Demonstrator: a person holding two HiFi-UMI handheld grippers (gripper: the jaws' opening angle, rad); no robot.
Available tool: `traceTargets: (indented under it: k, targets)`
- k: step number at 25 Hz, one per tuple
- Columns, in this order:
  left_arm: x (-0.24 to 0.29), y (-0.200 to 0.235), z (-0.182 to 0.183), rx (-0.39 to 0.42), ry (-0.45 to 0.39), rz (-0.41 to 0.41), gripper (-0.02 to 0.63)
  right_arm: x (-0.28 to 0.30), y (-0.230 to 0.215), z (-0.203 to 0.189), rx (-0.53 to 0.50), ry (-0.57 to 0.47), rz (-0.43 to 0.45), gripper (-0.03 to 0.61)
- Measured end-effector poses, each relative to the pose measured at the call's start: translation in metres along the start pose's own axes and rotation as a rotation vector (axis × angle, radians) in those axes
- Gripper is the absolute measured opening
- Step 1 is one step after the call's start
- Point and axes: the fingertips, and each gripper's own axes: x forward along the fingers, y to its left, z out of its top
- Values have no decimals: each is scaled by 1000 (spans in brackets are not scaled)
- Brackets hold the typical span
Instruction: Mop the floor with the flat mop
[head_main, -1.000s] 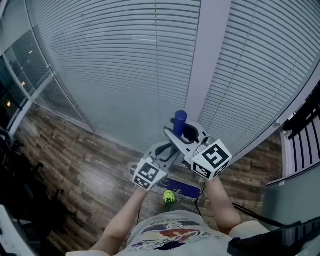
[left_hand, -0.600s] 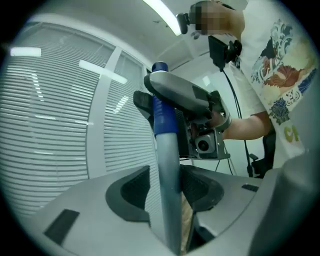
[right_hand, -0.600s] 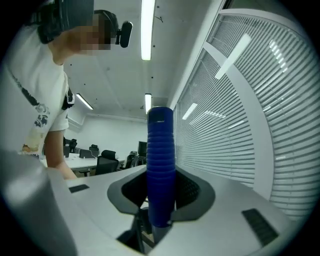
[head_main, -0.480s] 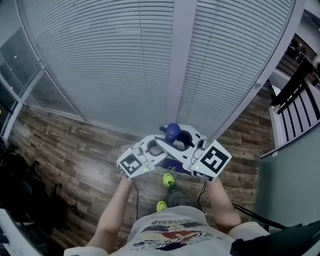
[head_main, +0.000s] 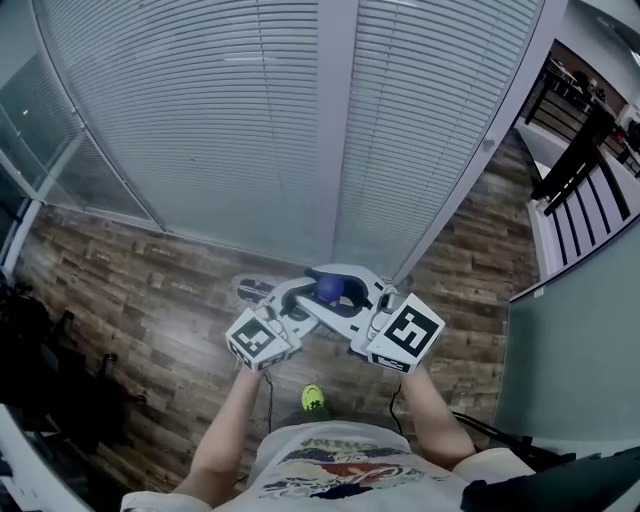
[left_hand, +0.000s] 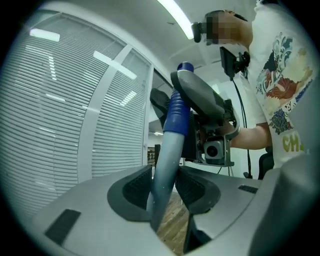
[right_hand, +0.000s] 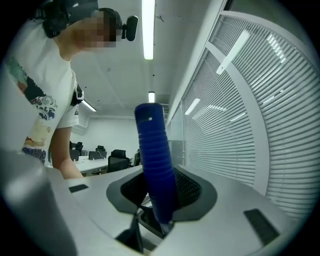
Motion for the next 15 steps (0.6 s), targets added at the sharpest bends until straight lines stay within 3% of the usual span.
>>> traceTargets:
  k: [5, 9, 15]
  targets:
    - [7, -65, -13, -15, 35, 53, 129, -56, 51, -11, -51, 23, 44, 129]
    - [13, -132, -33, -7, 128, 98, 130, -111, 100, -30, 20, 29, 58, 137]
    - [8, -238, -72, -68, 223, 157, 149, -188, 191, -64, 85, 11, 140, 164]
